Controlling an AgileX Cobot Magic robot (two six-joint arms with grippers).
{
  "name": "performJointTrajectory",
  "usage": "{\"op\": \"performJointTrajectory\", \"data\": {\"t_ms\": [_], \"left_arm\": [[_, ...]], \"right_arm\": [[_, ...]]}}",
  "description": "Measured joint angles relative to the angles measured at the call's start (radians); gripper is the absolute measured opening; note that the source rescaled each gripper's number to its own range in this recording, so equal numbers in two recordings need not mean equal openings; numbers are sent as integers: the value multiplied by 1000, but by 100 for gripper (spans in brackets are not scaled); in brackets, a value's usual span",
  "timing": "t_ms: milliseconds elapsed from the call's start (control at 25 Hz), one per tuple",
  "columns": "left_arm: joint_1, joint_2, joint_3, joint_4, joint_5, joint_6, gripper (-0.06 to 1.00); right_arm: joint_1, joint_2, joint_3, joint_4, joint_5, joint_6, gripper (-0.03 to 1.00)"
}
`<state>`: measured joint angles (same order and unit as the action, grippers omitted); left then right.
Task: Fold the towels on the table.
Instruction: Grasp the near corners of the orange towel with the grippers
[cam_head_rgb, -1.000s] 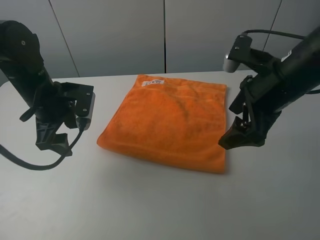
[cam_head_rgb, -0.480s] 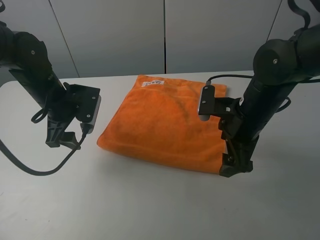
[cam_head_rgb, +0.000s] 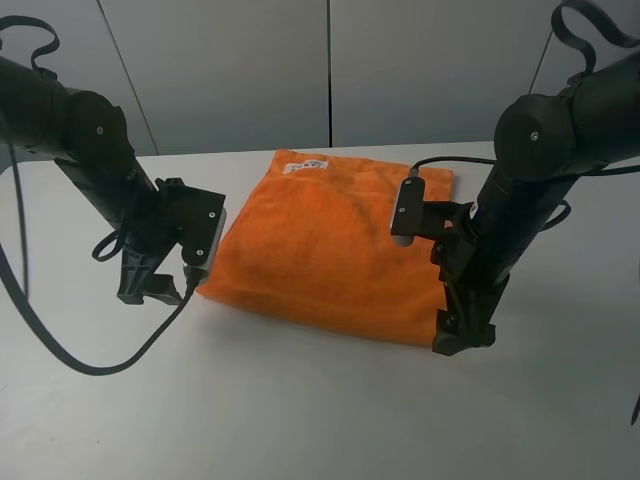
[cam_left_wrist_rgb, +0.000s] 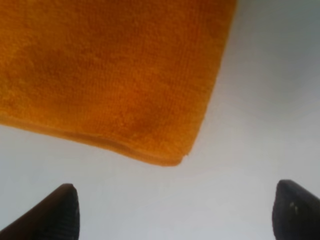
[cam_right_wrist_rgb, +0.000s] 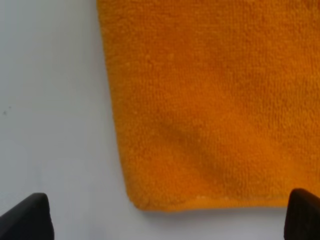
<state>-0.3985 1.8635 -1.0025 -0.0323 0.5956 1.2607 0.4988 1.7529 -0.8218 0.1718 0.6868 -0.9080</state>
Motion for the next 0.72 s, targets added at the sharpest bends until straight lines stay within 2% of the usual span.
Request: {"op": "performJointTrajectory", "data": {"t_ms": [360,720], "left_arm": [[-81,38,1,0,-46,0,100],[-87,64,1,44,-65,2,100]], "right_arm": [[36,2,0,-2,-8,11,100],[36,11,0,-2,-31,30,100]]}}
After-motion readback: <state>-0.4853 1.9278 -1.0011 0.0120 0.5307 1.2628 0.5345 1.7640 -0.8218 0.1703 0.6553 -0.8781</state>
